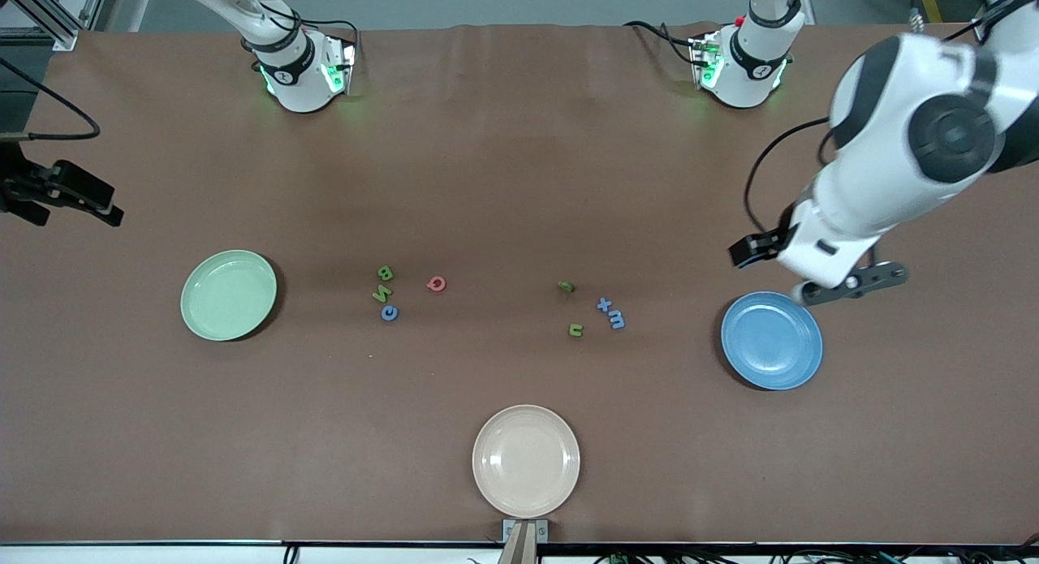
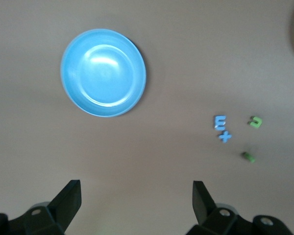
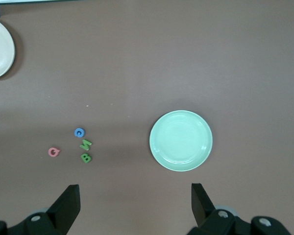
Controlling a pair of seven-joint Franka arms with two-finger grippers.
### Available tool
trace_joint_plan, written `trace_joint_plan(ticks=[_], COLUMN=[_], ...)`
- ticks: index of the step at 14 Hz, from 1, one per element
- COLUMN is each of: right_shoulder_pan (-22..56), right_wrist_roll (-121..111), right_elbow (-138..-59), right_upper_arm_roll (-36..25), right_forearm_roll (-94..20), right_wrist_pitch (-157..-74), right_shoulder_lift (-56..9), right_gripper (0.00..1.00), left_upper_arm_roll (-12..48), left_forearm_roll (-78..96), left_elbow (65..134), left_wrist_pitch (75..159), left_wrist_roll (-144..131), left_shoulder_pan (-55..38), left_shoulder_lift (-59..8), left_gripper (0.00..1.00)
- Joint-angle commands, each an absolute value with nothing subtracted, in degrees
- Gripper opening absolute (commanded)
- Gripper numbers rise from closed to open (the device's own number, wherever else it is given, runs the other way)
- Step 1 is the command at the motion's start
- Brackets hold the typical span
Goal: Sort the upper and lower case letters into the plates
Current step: 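Grasp the blue E with the left gripper while the right gripper reaches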
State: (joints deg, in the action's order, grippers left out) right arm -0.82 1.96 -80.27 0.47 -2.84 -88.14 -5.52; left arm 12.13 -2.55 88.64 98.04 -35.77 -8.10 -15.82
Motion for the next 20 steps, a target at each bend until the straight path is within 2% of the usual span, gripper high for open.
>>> trace_joint_plan(ticks=[1, 6, 9, 13, 17, 20], right_shoulder_pan=[0.2, 5.4, 8.5, 12.7, 17.8, 22.3], right_wrist_roll=[2.3, 2.2, 2.3, 4.7, 10.1, 12.2], right_elbow=[-79.8, -85.2, -98.0, -110.7, -111.0, -110.9], right_upper_arm_roll=[0.3, 0.2, 0.3, 0.3, 0.3, 0.1], right_forearm_roll=[-5.8, -5.2, -4.1, -4.2, -4.1, -3.4], right_wrist_pitch=[-88.4, -91.1, -103.2, -122.9, -131.9, -138.1], right_shoulder_lift=[-7.9, -11.1, -11.4, -13.8, -21.5, -26.4], right_gripper=[1.00, 1.00, 1.00, 1.00, 1.00, 1.00], left_upper_arm_roll=[12.0, 12.0, 12.0, 12.0, 11.9, 11.9], left_forearm_roll=[-2.8, -4.0, -5.3, -7.6, -7.6, -9.9], left_elbow=[91.6, 94.1, 97.6, 99.3, 98.7, 98.8], left_wrist_pitch=[105.0, 117.9, 126.5, 134.5, 140.8, 141.2], left_wrist_roll=[-43.5, -53.5, -53.6, -53.4, -53.0, -53.8], left_shoulder_pan=[-10.7, -14.6, -15.6, -17.2, -18.8, -19.0], left_shoulder_lift=[-18.8, -27.9, -30.7, -34.9, -39.1, -40.3], left_gripper=[1.00, 1.00, 0.99, 0.88, 0.83, 0.75])
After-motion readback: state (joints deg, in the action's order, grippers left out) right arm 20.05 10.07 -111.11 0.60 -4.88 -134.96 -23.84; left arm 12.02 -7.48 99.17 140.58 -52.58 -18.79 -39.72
